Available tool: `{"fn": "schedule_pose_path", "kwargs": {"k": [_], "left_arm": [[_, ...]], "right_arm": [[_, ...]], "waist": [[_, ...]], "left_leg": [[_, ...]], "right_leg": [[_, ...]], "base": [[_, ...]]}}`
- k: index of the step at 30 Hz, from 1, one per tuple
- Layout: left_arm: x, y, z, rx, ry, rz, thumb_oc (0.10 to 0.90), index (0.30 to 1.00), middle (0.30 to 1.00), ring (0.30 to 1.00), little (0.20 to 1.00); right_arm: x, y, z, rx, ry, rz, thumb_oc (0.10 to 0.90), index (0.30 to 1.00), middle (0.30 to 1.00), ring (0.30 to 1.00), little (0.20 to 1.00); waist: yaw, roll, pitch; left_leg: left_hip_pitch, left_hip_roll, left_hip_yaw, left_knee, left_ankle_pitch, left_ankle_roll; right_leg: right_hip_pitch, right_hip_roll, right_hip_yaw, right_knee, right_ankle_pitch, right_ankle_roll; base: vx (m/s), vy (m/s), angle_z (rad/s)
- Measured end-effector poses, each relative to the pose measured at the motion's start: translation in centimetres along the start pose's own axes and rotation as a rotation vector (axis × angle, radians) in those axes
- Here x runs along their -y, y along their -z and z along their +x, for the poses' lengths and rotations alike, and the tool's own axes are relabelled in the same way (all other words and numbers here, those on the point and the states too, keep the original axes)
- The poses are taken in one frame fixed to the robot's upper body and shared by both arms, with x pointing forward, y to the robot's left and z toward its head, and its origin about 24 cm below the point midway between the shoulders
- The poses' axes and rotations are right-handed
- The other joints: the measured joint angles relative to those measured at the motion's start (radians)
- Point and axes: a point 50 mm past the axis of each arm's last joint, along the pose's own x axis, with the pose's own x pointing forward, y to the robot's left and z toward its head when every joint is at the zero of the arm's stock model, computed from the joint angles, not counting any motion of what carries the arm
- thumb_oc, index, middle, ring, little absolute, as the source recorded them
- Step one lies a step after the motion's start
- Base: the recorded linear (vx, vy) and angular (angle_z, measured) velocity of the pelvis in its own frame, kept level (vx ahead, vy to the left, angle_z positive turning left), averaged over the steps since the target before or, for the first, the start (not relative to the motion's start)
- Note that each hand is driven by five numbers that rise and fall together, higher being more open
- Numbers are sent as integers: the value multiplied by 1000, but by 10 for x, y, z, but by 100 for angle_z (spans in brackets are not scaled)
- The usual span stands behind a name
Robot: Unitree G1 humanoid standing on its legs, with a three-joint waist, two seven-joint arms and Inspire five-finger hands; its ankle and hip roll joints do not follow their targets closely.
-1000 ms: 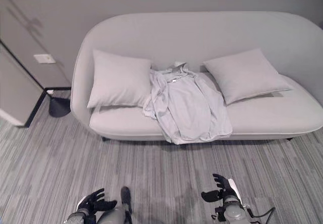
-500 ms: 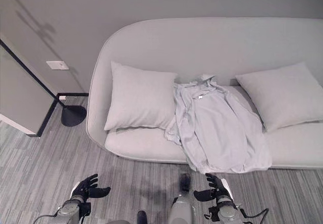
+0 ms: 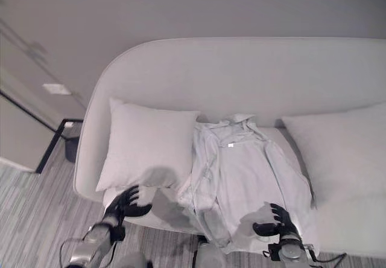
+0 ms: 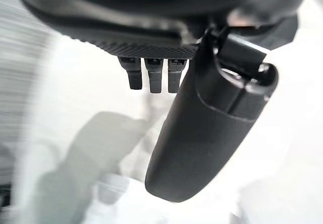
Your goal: Hang the clothes on the sofa on the clothes rack.
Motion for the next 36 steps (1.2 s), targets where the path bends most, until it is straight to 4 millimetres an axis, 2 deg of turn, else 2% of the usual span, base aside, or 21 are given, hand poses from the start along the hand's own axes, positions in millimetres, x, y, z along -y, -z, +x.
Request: {"fn": "schedule_pose_path", "kwargs": {"k": [1, 3, 6, 9, 10, 11, 12, 13, 15, 16, 18, 19, 21, 22, 23, 26, 28, 31, 34, 35, 36], "left_arm": [[2, 0, 0, 5, 12, 5, 800, 900, 900, 900, 900], [5, 3, -3, -8, 34, 18, 800, 900, 900, 900, 900], [6, -2, -3, 11, 56, 64, 800, 900, 900, 900, 900], [-1, -19, 1, 65, 51, 106, 800, 900, 900, 900, 900], [-3, -34, 6, 108, 46, 132, 800, 900, 900, 900, 900], [-6, -40, 7, 125, 42, 158, 800, 900, 900, 900, 900], [-9, -42, 7, 131, 45, 177, 800, 900, 900, 900, 900], [-11, -43, 5, 139, 44, 186, 800, 900, 900, 900, 900], [-25, -48, 3, 156, 13, 219, 800, 900, 900, 900, 900], [-33, -52, 2, 161, -5, 233, 800, 900, 900, 900, 900], [-53, -55, -5, 172, -60, 241, 800, 900, 900, 900, 900], [-55, -52, -7, 168, -76, 221, 800, 900, 900, 900, 900], [-40, -38, -14, 152, -50, 168, 800, 900, 900, 900, 900], [-31, -38, -15, 164, -17, 154, 800, 900, 900, 900, 900], [-21, -41, -17, 184, 25, 156, 800, 900, 900, 900, 900], [-5, -57, -21, 257, 110, 166, 800, 900, 900, 900, 900], [7, -96, -25, 428, 154, 160, 800, 900, 900, 900, 900], [5, -134, -30, 564, 156, 205, 800, 900, 900, 900, 900], [30, -175, -30, 704, 257, 235, 800, 900, 900, 900, 900], [49, -210, -31, 809, 318, 331, 800, 900, 900, 900, 900], [60, -226, -35, 866, 353, 359, 800, 900, 900, 900, 900]], "right_arm": [[-1, 1, 0, -3, 1, -7, 800, 900, 900, 900, 900], [-7, -1, 0, 9, -33, -25, 800, 900, 900, 900, 900], [-6, -7, 1, 35, -28, -27, 800, 900, 900, 900, 900], [-7, -17, 2, 62, -30, -17, 800, 900, 900, 900, 900], [-4, -26, 4, 91, -24, -11, 800, 900, 900, 900, 900], [0, -33, 6, 115, -8, -1, 800, 900, 900, 900, 900], [1, -40, 7, 133, -3, 5, 800, 900, 900, 900, 900], [0, -39, 6, 135, -10, 4, 800, 900, 900, 900, 900], [-2, -56, 5, 201, -19, -3, 800, 900, 900, 900, 900], [-2, -63, 4, 231, -24, -18, 800, 900, 900, 900, 900], [-2, -69, 2, 259, -29, -15, 800, 900, 900, 900, 900], [3, -65, 3, 250, -22, -30, 800, 900, 900, 900, 900], [29, -69, 5, 261, 35, -64, 800, 900, 900, 900, 900], [44, -66, 3, 261, 64, -89, 800, 900, 900, 900, 900], [59, -67, 3, 262, 101, -109, 800, 900, 900, 900, 900], [92, -78, 2, 288, 186, -148, 800, 900, 900, 900, 900], [108, -92, -1, 335, 224, -179, 800, 900, 900, 900, 900], [99, -130, 5, 430, 186, -232, 800, 900, 900, 900, 900], [98, -166, 13, 488, 189, -260, 800, 900, 900, 900, 900], [99, -207, 20, 528, 200, -249, 800, 900, 900, 900, 900], [103, -227, 16, 571, 218, -239, 800, 900, 900, 900, 900]], "waist": [[10, -2, 1], [6, 26, -5], [-18, 45, -10], [-14, 79, 10], [1, 82, 40], [15, 75, 49], [18, 68, 60], [36, 55, 59], [65, 31, 64], [69, 12, 59], [87, -49, 39], [88, -54, 25], [81, 12, -8], [80, 34, -21], [70, 46, -28], [30, 95, -59], [19, 131, -83], [16, 158, -91], [34, 167, -91], [37, 183, -85], [36, 189, -66]], "left_leg": [[26, -20, -17, -171, 35, 11], [12, -33, -26, -282, 121, 63], [50, -23, -21, -233, 156, 110], [131, 25, -14, -310, 162, 98], [110, 37, -13, -295, 151, 120], [104, 32, -4, -292, 152, 122], [106, 19, 5, -281, 149, 120], [110, 12, 19, -278, 140, 113], [105, 22, 33, -279, 140, 92], [106, 27, 40, -299, 152, 83], [112, 29, 48, -309, 173, 36], [111, 42, 46, -310, 182, 14], [83, 128, 32, -308, 228, 8], [70, 145, 37, -308, 259, 31], [56, 162, 37, -308, 287, 53], [45, 202, 44, -308, 287, 38], [45, 198, 45, -308, 260, -23], [33, 167, 48, -308, 259, -19], [14, 141, 44, -309, 259, -14], [-51, 131, 43, -308, 274, 1], [-69, 122, 43, -308, 285, 7]], "right_leg": [[6, 4, 0, -3, -5, -1], [41, 48, 12, 3, -36, 6], [-7, 67, 50, 111, -99, -4], [-91, 98, 80, 218, -127, 30], [-120, 19, 6, 290, -189, 48], [-101, -68, -24, 285, -177, 80], [-75, -214, -40, 325, -136, 152], [-38, -309, -68, 275, -91, 224], [4, -390, -44, 150, -35, 301], [30, -402, -31, 71, -25, 304], [84, -376, -49, -8, -18, 300], [110, -336, -70, -6, -27, 298], [104, -237, -77, -6, -27, 294], [105, -217, -94, -5, -34, 283], [110, -195, -117, -5, -39, 274], [120, -147, -142, -7, -56, 249], [119, -156, -141, -7, -50, 258], [101, -187, -136, -11, -43, 274], [84, -211, -139, -9, -38, 277], [23, -221, -133, -6, -16, 283], [5, -228, -132, -5, -3, 283]], "base": [[138, 74, -18], [61, 110, -47], [-23, 0, -42], [-2, -181, -51], [7, -314, -62], [4, -428, -46], [16, -426, -34], [33, -403, -44], [80, -292, -43], [103, -324, -23], [62, -265, -4], [49, -233, 17], [38, -239, 30], [18, -168, 44], [29, -149, 50], [53, -124, 27], [14, -67, 5], [-32, -2, 3], [-154, 78, 6], [-127, 70, 0], [-147, 87, 1]]}}
